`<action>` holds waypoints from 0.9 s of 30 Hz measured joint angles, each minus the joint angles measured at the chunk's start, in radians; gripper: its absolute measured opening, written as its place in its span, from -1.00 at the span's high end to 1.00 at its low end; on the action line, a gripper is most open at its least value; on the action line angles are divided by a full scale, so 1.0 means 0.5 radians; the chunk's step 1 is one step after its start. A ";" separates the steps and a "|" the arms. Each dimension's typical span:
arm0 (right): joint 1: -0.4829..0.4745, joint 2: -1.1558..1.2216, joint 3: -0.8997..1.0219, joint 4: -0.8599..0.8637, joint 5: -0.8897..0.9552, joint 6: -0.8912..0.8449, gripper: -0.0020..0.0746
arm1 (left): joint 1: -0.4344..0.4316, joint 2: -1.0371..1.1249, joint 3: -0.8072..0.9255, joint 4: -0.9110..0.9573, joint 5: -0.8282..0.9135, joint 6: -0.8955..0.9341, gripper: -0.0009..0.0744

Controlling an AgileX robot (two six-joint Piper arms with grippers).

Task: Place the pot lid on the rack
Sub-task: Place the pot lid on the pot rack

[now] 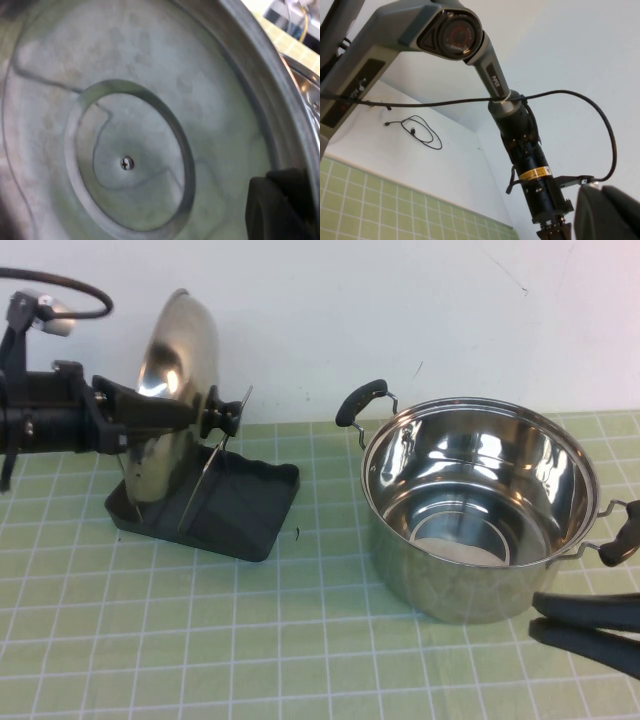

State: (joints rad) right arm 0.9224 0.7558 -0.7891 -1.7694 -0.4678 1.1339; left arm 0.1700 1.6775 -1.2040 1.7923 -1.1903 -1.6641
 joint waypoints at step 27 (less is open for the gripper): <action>0.000 0.000 0.000 0.000 0.083 -0.037 0.95 | -0.069 0.093 0.013 0.000 0.016 -0.108 0.10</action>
State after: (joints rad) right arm 0.9224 0.7558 -0.7891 -1.7694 -0.4264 1.1156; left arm 0.1357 1.7238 -1.1975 1.7923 -1.1822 -1.7183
